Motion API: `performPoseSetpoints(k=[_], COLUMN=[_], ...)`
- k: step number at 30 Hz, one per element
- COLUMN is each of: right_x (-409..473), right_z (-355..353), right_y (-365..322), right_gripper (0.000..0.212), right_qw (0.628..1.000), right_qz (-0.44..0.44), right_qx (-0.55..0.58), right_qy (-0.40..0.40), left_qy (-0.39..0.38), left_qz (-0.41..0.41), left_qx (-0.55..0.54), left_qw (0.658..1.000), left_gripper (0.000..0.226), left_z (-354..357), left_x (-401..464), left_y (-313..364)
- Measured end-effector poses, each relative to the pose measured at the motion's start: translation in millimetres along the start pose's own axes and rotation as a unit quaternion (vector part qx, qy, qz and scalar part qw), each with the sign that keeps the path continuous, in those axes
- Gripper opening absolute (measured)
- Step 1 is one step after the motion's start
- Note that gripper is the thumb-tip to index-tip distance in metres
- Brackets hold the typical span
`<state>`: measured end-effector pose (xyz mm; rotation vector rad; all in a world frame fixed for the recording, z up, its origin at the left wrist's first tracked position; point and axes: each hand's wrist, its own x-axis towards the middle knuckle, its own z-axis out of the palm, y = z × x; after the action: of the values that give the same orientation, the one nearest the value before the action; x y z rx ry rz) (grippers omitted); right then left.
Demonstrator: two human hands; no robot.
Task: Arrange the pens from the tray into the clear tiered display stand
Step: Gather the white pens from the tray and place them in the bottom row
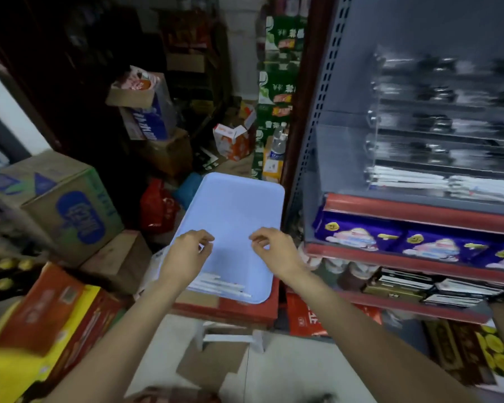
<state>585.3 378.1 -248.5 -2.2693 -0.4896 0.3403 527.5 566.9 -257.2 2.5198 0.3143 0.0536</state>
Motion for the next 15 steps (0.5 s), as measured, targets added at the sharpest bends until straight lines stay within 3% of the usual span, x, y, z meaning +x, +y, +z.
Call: performPoseSetpoints(k=[6,15], right_x=[3.8,13.2], right_z=[74.1,100.4], right_y=[9.1,17.3], right_gripper=[0.033,0.019], right_qw=[0.99,0.972], right_qz=[0.056,0.096], right_qx=[-0.071,-0.177], right_qy=[-0.107,-0.125], left_qy=[-0.134,-0.146], left_qz=[0.011,0.027], left_qx=[0.113,0.203], left_qw=[0.985,0.968], left_gripper=[0.025,0.04], left_z=[7.9,19.1], left_x=[-4.3,12.6], left_y=[-73.0,-93.6])
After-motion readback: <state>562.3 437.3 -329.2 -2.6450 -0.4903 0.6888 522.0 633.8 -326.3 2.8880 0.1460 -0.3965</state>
